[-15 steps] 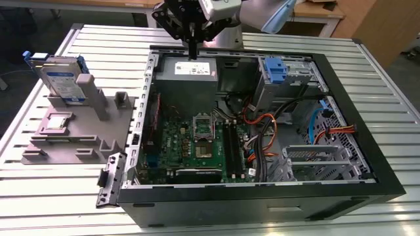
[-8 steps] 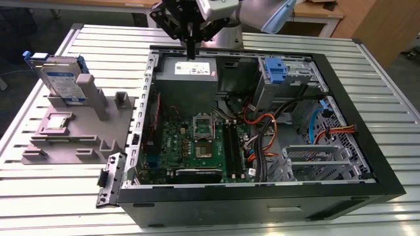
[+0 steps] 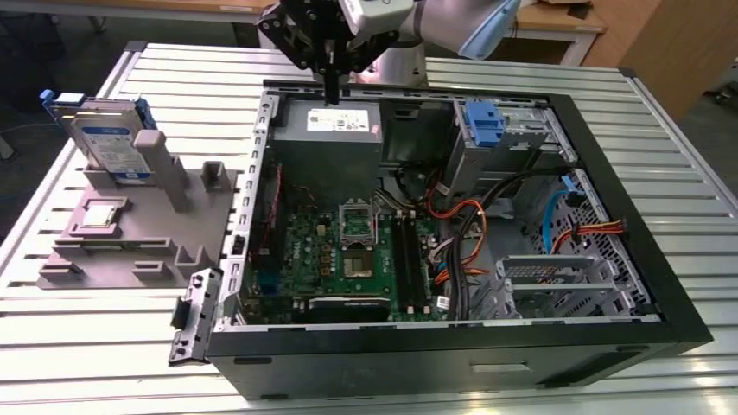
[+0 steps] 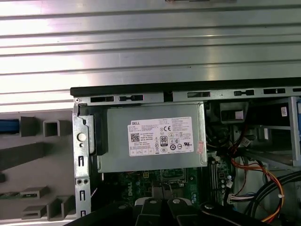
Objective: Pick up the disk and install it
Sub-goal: 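Reach for the disk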
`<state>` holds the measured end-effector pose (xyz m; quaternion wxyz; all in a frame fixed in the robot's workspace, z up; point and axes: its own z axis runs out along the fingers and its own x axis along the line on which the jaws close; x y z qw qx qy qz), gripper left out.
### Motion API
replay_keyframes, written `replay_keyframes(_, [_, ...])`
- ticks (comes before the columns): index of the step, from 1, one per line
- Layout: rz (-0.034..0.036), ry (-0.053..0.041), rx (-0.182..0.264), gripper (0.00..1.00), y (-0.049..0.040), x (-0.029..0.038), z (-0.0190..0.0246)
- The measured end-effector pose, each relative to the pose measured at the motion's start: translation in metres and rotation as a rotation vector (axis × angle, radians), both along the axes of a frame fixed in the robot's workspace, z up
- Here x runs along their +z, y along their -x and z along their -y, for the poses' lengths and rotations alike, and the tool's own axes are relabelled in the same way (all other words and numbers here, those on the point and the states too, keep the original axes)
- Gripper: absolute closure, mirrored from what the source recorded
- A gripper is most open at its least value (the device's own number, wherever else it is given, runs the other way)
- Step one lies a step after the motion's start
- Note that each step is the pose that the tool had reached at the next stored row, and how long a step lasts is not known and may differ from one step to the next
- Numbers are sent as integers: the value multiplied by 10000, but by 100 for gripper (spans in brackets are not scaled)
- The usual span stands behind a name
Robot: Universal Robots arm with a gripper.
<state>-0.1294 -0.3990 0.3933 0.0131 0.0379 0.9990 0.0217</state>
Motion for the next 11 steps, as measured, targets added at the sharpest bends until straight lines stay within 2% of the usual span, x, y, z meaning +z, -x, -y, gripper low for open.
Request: replay_keyframes(11, [0, 0, -1, 90, 26, -1, 0])
